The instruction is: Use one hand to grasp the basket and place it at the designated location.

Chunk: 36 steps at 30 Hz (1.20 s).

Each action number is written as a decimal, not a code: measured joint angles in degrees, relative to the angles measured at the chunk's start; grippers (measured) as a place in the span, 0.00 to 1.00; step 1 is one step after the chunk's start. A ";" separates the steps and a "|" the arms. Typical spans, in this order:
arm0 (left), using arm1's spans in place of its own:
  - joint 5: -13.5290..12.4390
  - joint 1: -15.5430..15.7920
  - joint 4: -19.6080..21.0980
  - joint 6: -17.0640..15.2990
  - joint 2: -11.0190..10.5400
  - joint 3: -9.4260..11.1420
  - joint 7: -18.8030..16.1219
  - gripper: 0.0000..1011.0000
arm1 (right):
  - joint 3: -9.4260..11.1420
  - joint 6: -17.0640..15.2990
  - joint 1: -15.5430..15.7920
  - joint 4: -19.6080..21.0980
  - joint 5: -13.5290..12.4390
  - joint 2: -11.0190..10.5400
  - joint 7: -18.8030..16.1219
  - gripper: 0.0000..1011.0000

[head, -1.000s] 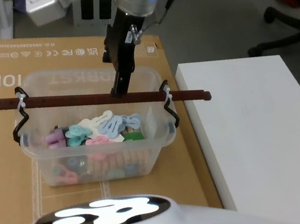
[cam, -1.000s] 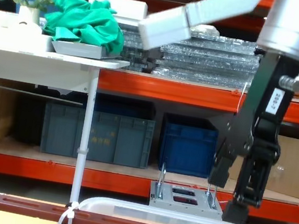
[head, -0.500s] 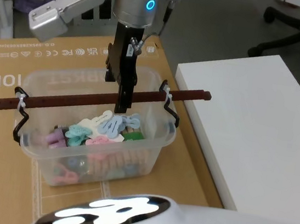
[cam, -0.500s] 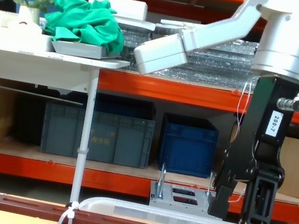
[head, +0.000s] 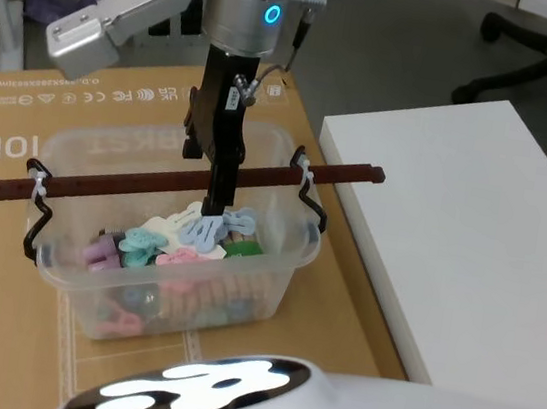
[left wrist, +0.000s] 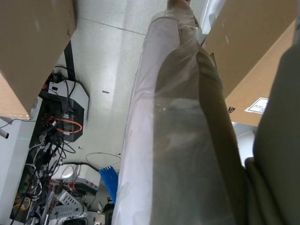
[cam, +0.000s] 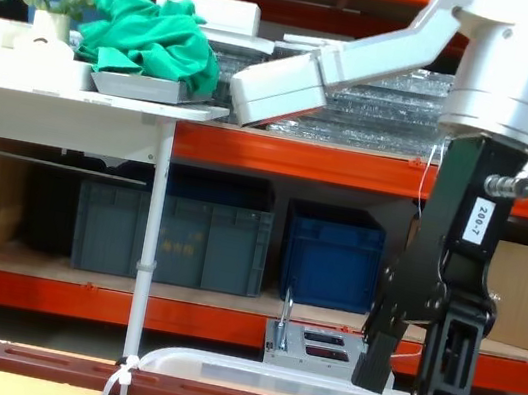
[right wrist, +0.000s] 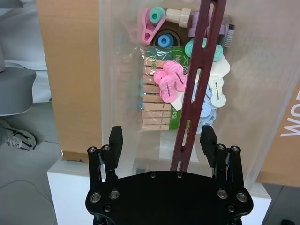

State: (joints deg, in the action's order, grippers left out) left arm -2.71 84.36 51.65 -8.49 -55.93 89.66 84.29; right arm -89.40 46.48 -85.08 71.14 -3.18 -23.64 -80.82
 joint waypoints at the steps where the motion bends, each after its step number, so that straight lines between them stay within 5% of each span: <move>1: 0.00 0.00 0.00 0.00 0.00 0.00 0.00 0.00 | 0.00 0.00 0.00 0.00 0.00 0.00 0.00 0.99; 18: 0.00 0.00 0.00 0.00 0.00 0.00 0.00 0.00 | -1.65 2.61 0.30 -0.36 5.61 3.88 3.34 0.99; 36: 0.00 0.00 0.00 0.00 0.00 0.00 0.00 0.00 | -3.00 3.84 1.06 -2.91 10.28 5.43 7.56 0.99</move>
State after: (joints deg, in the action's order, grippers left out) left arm -2.71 84.36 51.65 -8.49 -55.93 89.66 84.30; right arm -92.40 50.32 -84.02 68.23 7.10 -18.21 -73.26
